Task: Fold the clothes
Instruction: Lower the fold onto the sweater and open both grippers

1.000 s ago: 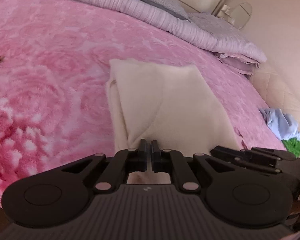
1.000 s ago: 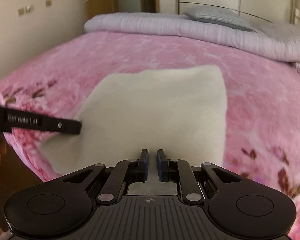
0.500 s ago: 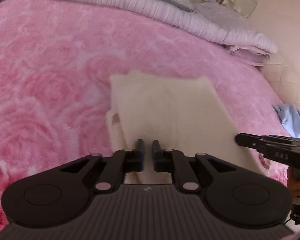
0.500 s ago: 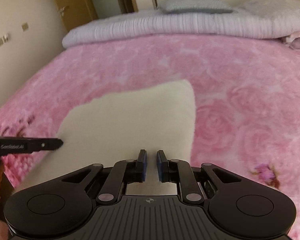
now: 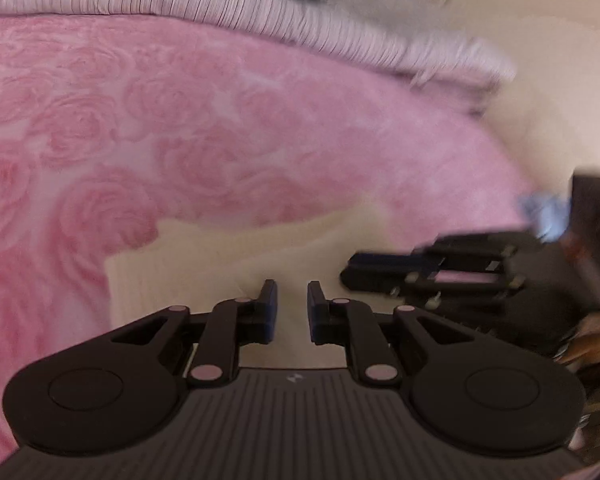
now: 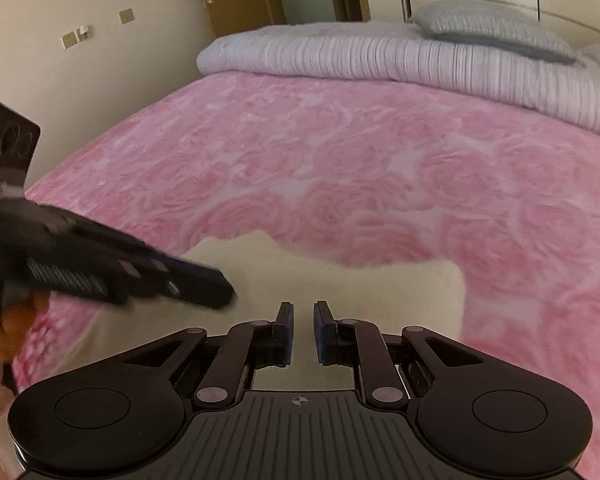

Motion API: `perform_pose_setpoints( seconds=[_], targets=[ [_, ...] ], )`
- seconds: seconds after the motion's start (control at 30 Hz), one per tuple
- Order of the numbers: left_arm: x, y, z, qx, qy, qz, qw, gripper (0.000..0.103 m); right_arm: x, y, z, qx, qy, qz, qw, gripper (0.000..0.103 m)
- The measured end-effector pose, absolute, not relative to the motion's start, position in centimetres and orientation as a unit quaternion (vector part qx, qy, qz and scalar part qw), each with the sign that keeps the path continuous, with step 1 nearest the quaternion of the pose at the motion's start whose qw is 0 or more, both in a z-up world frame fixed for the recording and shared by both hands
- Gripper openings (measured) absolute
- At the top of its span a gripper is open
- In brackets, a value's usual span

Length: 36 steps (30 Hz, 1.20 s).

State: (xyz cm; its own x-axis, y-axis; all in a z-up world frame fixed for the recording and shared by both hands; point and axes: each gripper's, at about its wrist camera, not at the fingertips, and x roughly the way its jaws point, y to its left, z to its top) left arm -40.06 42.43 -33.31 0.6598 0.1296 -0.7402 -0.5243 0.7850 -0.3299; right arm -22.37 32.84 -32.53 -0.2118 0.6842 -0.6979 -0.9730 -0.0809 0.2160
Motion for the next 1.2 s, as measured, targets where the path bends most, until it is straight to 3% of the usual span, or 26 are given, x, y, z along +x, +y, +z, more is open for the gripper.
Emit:
perform_pose_setpoints(
  seconds=[0.1,0.17,0.4,0.47,0.57,0.63,0.77,1.0,1.07,1.1,1.2],
  targets=[
    [-40.4,43.6,-35.2,-0.286,0.354,0.192,0.87,0.003,-20.9,34.3,-34.2,-0.203,0.345,0.693,0.6,0.01],
    [-41.1,44.0,-35.6,-0.305,0.335,0.194,0.87,0.003,-19.7,34.4,-34.5,-0.172,0.354,0.689,0.609,0.0],
    [-43.1,43.7,-33.7,-0.307,0.304,0.229,0.872,0.003,-18.1,32.9,-33.3,-0.137,0.348,0.636,0.675,0.0],
    [-44.7,43.8,-32.9,-0.315,0.298,0.25,0.866,0.006,-18.0,31.0,-32.2,-0.125,0.352,0.637,0.674,0.0],
    [-48.5,44.0,-32.2,-0.356,0.275,0.28,0.848,0.019,-18.0,27.6,-31.0,-0.101,0.377,0.636,0.666,0.0],
    [-51.7,44.2,-32.4,-0.416,0.25,0.29,0.825,0.024,-18.6,25.0,-30.7,-0.095,0.385,0.626,0.671,0.006],
    [-55.5,43.5,-33.2,-0.502,0.221,0.286,0.785,0.029,-20.1,20.8,-30.5,-0.088,0.397,0.6,0.689,0.036],
    [-53.9,41.6,-34.2,-0.491,0.248,0.273,0.789,0.031,-22.4,19.0,-30.9,-0.06,0.423,0.588,0.687,0.036],
    [-53.4,41.3,-34.1,-0.467,0.251,0.279,0.801,0.022,-22.4,19.4,-30.9,-0.054,0.43,0.585,0.685,0.036],
    [-53.4,41.2,-34.0,-0.459,0.247,0.278,0.807,0.01,-22.5,19.6,-30.9,-0.054,0.433,0.584,0.684,0.036],
    [-53.8,40.8,-33.6,-0.441,0.236,0.277,0.82,0.008,-23.2,20.4,-30.9,-0.069,0.431,0.582,0.686,0.036]
  ],
)
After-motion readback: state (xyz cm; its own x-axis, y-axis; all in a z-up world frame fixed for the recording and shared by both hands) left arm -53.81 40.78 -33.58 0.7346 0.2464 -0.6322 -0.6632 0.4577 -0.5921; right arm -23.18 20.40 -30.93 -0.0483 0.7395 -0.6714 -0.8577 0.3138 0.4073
